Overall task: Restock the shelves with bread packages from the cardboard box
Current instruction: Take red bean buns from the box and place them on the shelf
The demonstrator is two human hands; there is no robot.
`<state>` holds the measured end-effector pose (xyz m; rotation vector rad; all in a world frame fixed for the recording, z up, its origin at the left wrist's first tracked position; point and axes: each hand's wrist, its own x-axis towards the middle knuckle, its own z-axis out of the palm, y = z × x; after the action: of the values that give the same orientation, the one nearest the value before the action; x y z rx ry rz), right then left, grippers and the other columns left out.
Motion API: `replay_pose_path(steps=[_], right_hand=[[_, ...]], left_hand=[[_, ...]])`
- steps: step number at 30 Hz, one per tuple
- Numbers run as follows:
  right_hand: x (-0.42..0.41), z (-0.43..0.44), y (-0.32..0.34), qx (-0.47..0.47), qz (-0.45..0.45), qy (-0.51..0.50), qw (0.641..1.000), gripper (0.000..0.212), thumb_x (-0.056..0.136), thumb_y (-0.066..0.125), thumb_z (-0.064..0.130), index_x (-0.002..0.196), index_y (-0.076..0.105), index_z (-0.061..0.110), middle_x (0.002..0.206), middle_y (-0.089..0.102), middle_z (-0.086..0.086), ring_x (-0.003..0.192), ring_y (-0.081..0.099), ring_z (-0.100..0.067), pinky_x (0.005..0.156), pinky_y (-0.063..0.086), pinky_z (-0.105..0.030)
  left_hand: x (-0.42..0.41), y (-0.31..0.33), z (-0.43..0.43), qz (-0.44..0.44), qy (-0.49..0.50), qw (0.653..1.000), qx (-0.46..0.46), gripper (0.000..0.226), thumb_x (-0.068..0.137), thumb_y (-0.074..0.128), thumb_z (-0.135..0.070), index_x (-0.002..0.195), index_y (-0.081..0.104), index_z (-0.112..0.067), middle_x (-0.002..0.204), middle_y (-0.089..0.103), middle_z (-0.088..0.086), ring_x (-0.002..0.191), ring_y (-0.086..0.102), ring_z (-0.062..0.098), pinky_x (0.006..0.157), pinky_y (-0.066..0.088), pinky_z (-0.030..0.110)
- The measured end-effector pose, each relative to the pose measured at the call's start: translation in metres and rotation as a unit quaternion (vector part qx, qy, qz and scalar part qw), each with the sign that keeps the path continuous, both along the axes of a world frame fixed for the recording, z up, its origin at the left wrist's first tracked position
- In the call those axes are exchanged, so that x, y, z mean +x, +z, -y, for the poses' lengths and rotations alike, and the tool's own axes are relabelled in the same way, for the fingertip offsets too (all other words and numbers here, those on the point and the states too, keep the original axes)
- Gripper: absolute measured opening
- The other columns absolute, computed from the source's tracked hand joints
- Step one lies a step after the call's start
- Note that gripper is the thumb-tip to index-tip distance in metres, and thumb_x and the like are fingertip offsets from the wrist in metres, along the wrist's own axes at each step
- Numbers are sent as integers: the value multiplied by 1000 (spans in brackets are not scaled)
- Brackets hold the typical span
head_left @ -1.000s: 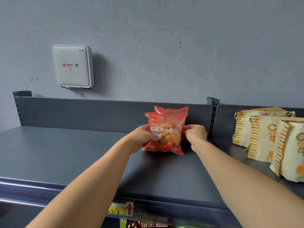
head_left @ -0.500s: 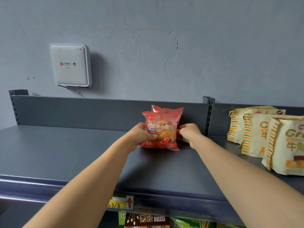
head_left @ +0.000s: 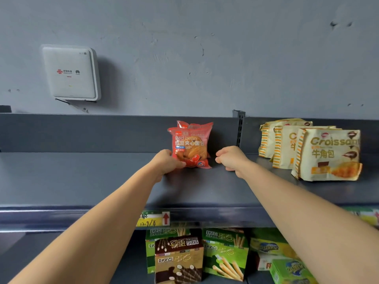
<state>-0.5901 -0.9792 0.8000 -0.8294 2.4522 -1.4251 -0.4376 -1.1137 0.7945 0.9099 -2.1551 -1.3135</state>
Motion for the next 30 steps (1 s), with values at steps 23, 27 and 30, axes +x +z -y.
replay_pose_path(steps=[23,27,30], right_hand=[[146,-270,-44,-29,-139,-64,988,30,87,61,13,115,66,22,116,66,2,107,61,-14,94,49,-31],[173,-315,-62,-43,-139,-80,986,31,87,60,12,116,65,23,119,65,3,111,59,-11,98,47,-31],[190,-343,-75,-42,-142,-105,983,34,87,59,11,118,65,24,120,65,5,113,58,-11,99,47,-33]], left_hand=[[110,-36,-261,-7,-54,955,-293,50,89,65,-22,136,52,-13,136,56,5,125,52,22,103,40,34],[126,-50,-295,-10,-79,943,-323,50,88,65,-22,136,53,-13,132,57,6,124,51,23,102,38,31],[133,-61,-313,-13,-107,933,-343,49,88,65,-20,136,53,-13,132,57,7,123,51,24,102,39,33]])
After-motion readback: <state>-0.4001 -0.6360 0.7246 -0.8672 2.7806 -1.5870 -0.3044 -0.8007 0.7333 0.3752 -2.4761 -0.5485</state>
